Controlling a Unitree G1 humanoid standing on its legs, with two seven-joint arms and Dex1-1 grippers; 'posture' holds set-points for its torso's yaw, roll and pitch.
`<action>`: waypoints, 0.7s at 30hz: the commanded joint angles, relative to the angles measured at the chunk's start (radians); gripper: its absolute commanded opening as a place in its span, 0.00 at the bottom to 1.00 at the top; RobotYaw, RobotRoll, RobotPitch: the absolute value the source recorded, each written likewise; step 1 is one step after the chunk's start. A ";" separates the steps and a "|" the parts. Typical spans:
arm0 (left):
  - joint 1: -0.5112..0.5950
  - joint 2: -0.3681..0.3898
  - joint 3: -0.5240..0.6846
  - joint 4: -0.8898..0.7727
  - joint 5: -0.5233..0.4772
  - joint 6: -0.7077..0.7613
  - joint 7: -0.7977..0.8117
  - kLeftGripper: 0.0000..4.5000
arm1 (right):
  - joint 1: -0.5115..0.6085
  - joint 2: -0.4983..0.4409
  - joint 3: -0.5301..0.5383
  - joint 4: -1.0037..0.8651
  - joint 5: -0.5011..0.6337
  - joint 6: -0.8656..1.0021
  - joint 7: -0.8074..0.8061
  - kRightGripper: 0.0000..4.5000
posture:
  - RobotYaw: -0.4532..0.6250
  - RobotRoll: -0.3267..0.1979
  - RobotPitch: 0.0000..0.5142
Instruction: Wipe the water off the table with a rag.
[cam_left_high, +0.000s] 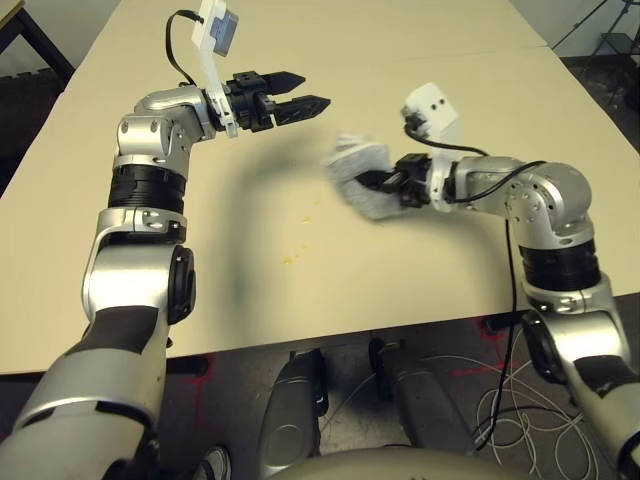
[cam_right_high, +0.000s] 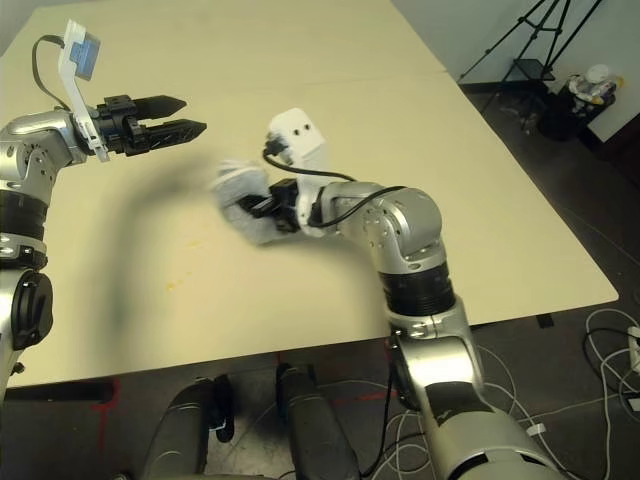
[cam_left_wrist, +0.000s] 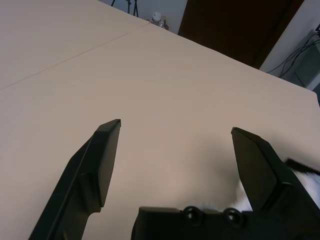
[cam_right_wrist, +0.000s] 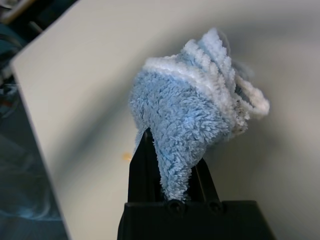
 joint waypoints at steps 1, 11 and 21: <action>0.000 0.004 -0.006 0.003 0.011 -0.002 -0.003 1.00 | 0.019 0.061 0.033 0.027 -0.021 -0.005 -0.041 0.00 | 0.39 0.62 0.41; 0.011 0.006 -0.003 -0.011 0.007 0.010 0.005 1.00 | 0.037 -0.013 0.110 0.265 -0.252 -0.241 -0.083 0.00 | 0.40 0.62 0.42; -0.006 0.003 -0.007 0.013 0.014 -0.004 0.003 1.00 | 0.040 -0.210 0.077 0.345 -0.393 -0.340 -0.079 0.00 | 0.38 0.62 0.42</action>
